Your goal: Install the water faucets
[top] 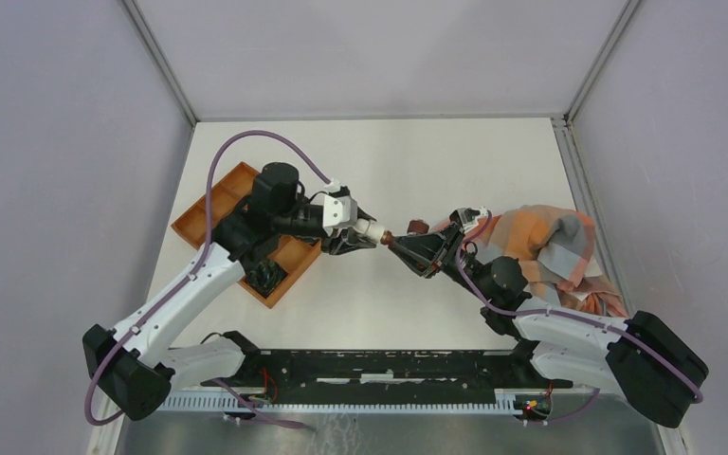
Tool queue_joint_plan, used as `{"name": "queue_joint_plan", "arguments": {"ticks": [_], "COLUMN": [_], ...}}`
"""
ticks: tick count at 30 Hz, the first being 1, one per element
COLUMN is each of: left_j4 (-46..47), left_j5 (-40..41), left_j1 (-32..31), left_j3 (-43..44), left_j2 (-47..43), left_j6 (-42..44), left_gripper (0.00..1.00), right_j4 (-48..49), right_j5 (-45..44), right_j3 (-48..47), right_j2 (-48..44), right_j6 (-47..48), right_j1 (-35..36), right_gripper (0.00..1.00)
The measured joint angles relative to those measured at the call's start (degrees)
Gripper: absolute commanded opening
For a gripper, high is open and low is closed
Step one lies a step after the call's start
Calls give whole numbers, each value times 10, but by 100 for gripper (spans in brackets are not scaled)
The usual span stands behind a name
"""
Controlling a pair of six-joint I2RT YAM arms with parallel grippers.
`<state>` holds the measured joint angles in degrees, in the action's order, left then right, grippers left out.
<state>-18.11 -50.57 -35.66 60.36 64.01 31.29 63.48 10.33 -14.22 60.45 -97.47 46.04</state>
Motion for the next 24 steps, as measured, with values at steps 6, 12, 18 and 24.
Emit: {"name": "queue_joint_plan", "arguments": {"ticks": [6,12,18,24], "left_j4": [-11,-16,-22,-3], "left_j5": [10,11,14,10], "left_j1": [-7,-9,-9,-7], "left_j3": [0,0,0,-21], "left_j2": [-10,-17,-20,-32], "left_j6": [22,37,48,46], "left_gripper": [2,2,2,2], "right_j4": [5,47,68,65], "right_j5": [17,36,46,57], "right_j3": [0,0,0,0], "right_j2": [3,32,49,50], "right_j6": [-18,-54,-73,-71], "right_j1": [-4,-7,-10,-10], "right_gripper": [0,0,3,32]}}
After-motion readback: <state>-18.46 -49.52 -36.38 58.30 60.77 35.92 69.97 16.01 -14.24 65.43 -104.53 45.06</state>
